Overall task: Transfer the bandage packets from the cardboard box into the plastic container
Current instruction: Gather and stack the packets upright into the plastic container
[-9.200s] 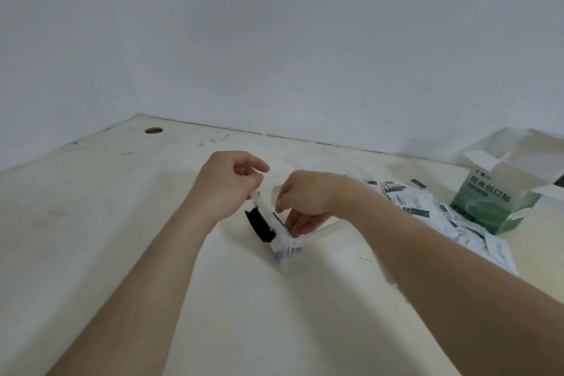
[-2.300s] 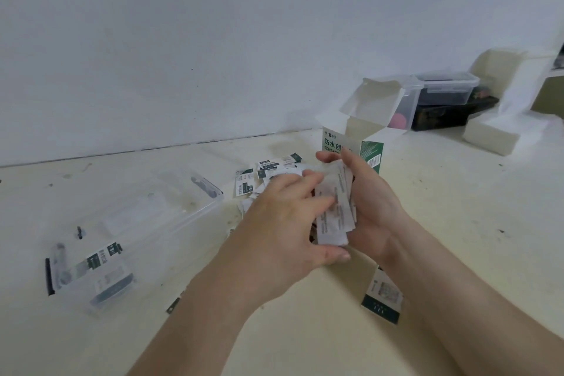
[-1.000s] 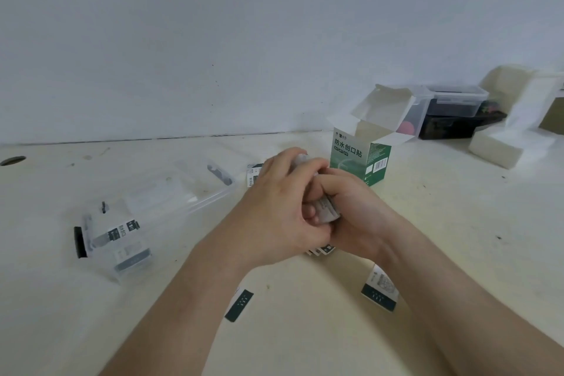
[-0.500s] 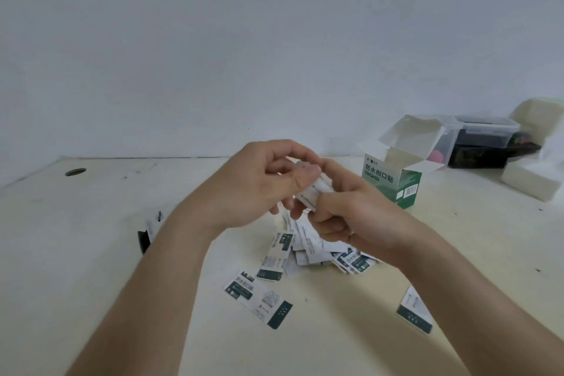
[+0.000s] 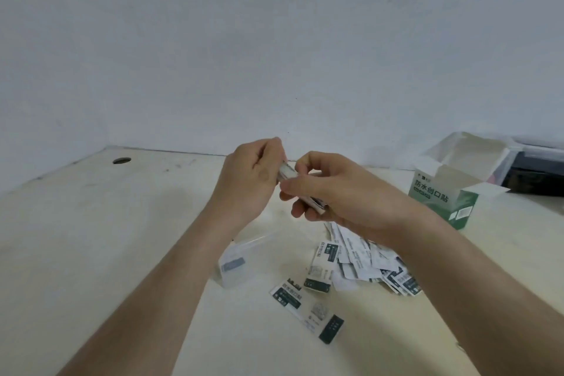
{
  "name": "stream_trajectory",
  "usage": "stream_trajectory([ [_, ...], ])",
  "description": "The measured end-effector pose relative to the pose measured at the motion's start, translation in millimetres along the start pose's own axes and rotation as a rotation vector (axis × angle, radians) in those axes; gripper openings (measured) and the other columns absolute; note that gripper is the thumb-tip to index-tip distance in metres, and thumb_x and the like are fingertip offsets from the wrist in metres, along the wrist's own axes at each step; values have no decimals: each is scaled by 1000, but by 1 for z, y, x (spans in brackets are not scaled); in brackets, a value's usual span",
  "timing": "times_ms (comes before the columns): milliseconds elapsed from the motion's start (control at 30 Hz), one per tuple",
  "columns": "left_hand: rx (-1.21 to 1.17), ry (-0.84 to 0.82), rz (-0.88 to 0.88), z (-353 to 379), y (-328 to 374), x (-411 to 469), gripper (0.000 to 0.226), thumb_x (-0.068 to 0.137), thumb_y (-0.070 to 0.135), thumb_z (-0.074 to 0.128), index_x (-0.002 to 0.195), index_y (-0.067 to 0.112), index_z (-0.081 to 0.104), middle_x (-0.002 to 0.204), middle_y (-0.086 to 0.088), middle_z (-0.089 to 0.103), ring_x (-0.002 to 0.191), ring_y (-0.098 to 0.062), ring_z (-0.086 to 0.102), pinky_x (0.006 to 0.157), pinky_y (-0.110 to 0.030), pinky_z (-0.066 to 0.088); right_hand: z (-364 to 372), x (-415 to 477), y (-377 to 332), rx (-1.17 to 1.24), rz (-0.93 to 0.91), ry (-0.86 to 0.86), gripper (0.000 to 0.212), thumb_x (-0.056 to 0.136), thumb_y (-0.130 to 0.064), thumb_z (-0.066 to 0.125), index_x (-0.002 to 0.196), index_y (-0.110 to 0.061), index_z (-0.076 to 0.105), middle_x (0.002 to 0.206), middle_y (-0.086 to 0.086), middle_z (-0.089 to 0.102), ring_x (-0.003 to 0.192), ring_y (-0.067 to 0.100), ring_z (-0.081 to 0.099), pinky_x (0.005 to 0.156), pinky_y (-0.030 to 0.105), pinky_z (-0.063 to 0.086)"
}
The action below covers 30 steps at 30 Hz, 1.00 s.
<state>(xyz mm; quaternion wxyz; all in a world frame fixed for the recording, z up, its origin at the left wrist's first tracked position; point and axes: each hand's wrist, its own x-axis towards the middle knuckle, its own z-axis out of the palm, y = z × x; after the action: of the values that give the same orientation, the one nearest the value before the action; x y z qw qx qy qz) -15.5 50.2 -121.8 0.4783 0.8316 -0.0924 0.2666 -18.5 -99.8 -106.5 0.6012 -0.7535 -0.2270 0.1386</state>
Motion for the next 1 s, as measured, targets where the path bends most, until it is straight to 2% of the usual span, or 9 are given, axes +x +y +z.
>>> stream_trajectory([
  [67, 61, 27, 8, -14, -9, 3, 33, 95, 21, 41, 71, 0, 52, 54, 1, 42, 55, -14, 37, 51, -29, 30, 4, 9, -7, -101, -27, -46, 23, 85, -20, 72, 84, -12, 51, 89, 11, 72, 75, 18, 71, 67, 23, 52],
  [133, 88, 30, -2, -25, -18, 4, 35, 95, 23, 41, 72, 1, 54, 56, -2, 44, 54, -14, 39, 51, -30, 31, 10, 20, -13, -202, -25, -91, 26, 84, -23, 74, 88, -10, 52, 93, 14, 74, 79, 20, 73, 58, 18, 50],
  [267, 63, 53, -55, -40, -35, 2, 38, 95, 28, 39, 74, 3, 58, 57, -6, 48, 52, -16, 40, 52, -33, 35, 21, 46, -18, -226, 18, -202, 27, 81, -24, 77, 88, -12, 54, 96, 16, 75, 90, 29, 73, 84, 38, 53],
  [400, 90, 39, -101, -47, -47, 2, 46, 99, 38, 38, 77, 8, 64, 64, -13, 60, 59, -25, 53, 59, -36, 43, 34, 62, -13, -209, 36, -233, 26, 81, -16, 77, 92, -11, 53, 97, 17, 74, 87, 26, 73, 71, 27, 53],
  [500, 163, -22, -148, -52, -57, -1, 39, 98, 47, 39, 86, 20, 64, 65, -1, 61, 58, -15, 55, 61, -31, 43, 34, 68, -9, -357, 91, -205, 24, 81, -16, 77, 87, -11, 54, 91, 16, 75, 82, 25, 74, 73, 33, 58],
  [600, 362, -43, -166, -64, -68, -2, 12, 92, 38, 51, 93, 32, 61, 86, 5, 61, 76, -10, 54, 66, -27, 39, 36, 75, -1, -731, 173, -215, 22, 78, -22, 78, 84, -11, 59, 82, 9, 74, 71, 21, 70, 77, 34, 58],
  [733, 535, -197, -184, -74, -74, -5, 9, 87, 32, 56, 88, 37, 63, 103, 12, 57, 103, -11, 47, 79, -28, 34, 50, 84, 13, -1110, 208, -244, 27, 75, -32, 73, 92, -11, 64, 79, -1, 65, 67, 17, 58, 64, 27, 48],
  [900, 493, -335, -224, -68, -77, -8, 11, 88, 30, 56, 87, 38, 64, 95, 17, 56, 101, -7, 52, 74, -23, 35, 67, 96, 29, -1226, 212, -266, 29, 78, -32, 68, 98, -13, 60, 97, 4, 66, 84, 22, 63, 68, 29, 49],
  [1000, 487, -337, -222, -68, -78, -7, 13, 89, 30, 55, 91, 36, 67, 93, 19, 57, 97, -6, 53, 72, -22, 37, 66, 101, 27, -1123, 237, -268, 27, 75, -31, 71, 90, -9, 64, 77, 4, 64, 66, 22, 60, 63, 28, 48],
])
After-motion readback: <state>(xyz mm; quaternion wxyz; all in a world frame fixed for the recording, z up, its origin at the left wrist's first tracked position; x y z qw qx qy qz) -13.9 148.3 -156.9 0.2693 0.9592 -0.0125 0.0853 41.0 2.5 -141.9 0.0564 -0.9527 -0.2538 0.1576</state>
